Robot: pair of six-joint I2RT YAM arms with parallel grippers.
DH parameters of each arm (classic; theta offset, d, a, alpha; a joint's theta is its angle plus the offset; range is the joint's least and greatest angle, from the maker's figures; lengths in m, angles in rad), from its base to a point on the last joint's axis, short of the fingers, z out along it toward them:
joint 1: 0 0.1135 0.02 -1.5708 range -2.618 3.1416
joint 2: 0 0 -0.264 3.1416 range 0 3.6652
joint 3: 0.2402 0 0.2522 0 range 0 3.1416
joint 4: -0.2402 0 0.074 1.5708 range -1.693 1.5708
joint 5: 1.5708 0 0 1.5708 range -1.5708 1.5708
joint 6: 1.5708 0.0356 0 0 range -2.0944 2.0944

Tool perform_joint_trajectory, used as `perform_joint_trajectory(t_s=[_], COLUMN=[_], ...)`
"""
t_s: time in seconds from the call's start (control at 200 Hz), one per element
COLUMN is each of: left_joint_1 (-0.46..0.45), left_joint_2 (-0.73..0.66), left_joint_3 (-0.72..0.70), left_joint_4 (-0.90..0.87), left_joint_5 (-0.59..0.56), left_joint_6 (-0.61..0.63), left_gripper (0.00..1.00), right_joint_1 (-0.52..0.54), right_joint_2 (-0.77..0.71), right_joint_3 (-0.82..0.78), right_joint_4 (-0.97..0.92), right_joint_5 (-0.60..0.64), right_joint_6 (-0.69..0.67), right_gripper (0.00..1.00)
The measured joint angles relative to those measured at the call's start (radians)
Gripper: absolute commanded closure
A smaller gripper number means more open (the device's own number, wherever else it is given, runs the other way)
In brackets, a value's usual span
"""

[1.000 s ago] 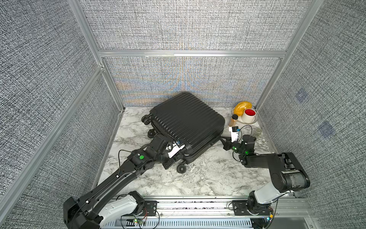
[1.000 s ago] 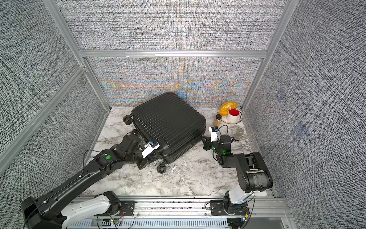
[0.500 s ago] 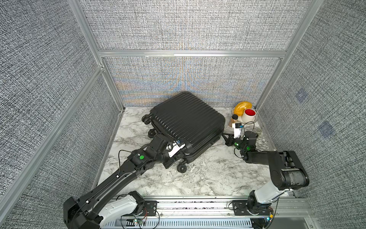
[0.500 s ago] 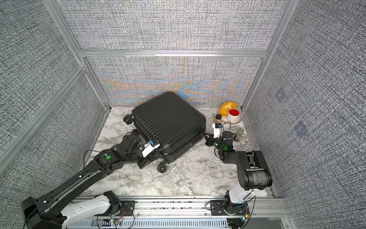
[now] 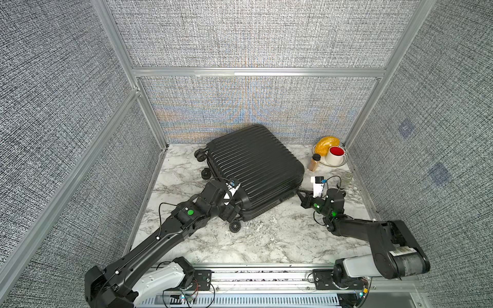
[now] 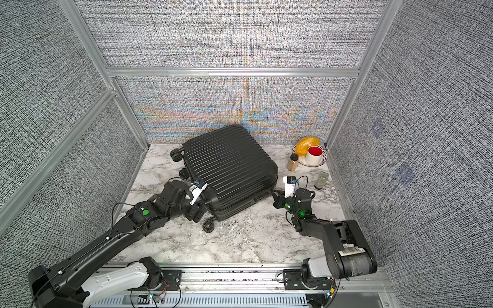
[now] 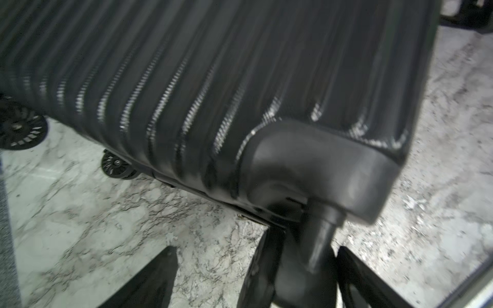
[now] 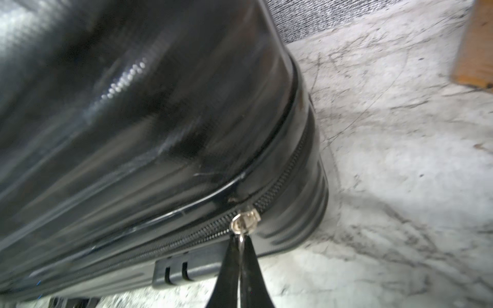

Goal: Open the suitcase zippers
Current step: Adjust the suitcase at the center of the board.

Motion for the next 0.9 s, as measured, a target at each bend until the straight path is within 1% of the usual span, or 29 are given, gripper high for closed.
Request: perform_joint_trajectory(t_s=[0.11,0.205,0.295,0.415,0.495,0.605,0.776,0.901], left_joint_1=[0.012,0.035,0.074,0.137,0.180,0.210,0.216,0.217], left_joint_2=[0.004,0.024,0.042,0.020,-0.042,-0.151,-0.294,-0.339], left_joint_3=[-0.017,-0.016,-0.010,-0.011,-0.031,-0.071,-0.114,-0.119], left_joint_4=[-0.014,-0.039,-0.044,-0.038,-0.010,0.010,0.005,-0.007], left_joint_5=[-0.066,-0.116,-0.169,-0.196,-0.201,-0.192,-0.131,-0.080], left_joint_6=[-0.048,-0.103,-0.180,-0.290,-0.366,-0.458,-0.589,-0.673], left_gripper=[0.01,0.01,0.01,0.01,0.01,0.01,0.01,0.01], right_joint_1=[0.055,0.128,0.193,0.266,0.289,0.293,0.296,0.296], right_joint_2=[-0.049,-0.076,-0.080,-0.081,-0.093,-0.119,-0.134,-0.129], right_joint_3=[-0.047,-0.089,-0.134,-0.178,-0.188,-0.186,-0.171,-0.163], right_joint_4=[0.006,0.033,0.086,0.156,0.172,0.155,0.112,0.103], right_joint_5=[0.020,0.050,0.067,0.073,0.074,0.082,0.089,0.092], right_joint_6=[0.001,0.001,0.001,0.001,0.000,-0.003,-0.019,-0.023], right_gripper=[1.00,1.00,1.00,1.00,1.00,1.00,1.00,1.00])
